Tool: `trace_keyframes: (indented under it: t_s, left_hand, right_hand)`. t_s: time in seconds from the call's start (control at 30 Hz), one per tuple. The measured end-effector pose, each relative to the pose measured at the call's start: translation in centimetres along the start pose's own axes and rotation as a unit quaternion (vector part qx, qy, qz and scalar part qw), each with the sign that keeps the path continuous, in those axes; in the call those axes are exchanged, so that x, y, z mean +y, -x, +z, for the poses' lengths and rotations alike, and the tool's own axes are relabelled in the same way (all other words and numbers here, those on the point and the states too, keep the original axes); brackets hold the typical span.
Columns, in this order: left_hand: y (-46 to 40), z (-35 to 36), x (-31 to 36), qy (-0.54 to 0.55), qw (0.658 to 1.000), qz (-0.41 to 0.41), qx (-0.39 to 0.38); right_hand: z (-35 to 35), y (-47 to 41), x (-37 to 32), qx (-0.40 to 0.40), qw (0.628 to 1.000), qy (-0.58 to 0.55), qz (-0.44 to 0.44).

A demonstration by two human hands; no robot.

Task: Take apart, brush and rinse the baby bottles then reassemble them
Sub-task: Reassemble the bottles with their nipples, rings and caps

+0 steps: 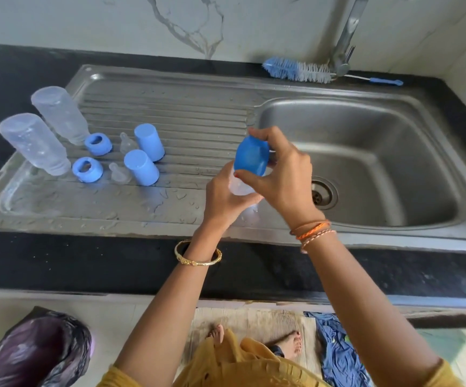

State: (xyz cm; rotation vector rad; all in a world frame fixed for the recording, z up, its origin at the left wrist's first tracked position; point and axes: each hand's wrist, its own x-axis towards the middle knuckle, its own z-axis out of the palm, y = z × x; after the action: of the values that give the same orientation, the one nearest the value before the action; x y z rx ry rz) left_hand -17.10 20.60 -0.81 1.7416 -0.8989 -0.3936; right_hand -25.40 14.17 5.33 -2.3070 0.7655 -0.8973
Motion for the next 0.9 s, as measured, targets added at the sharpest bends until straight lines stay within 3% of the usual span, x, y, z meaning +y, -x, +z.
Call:
trace_keyframes:
  t_s: [0.17,0.37,0.47,0.6,0.9]
  left_hand:
    - [-0.1,-0.1,0.2,0.022,1.0,-0.017,-0.009]
    - [-0.1,-0.4,0.4,0.018,0.999,-0.04,-0.014]
    - [-0.2,-0.4,0.5,0.006,0.999,-0.031,-0.014]
    - [-0.2,-0.3,0.3,0.0,1.0,-0.021,-0.006]
    - [-0.3,-0.5,-0.1,0.026,1.0,-0.005,-0.004]
  right_hand:
    - [0.9,-0.4,-0.4,0.008,0.999,0.032,0.031]
    - [0.8,-2.4,-0.4,-0.04,0.993,-0.112,-0.006]
    - [1.2,-2.8,-0.6,-0.059,0.985,-0.161,0.023]
    - [2.0,-2.7,-0.4,-0.041,0.983,-0.177,0.037]
    - [1.8,-3.8,-0.5,-0.087,0.98,-0.168,0.06]
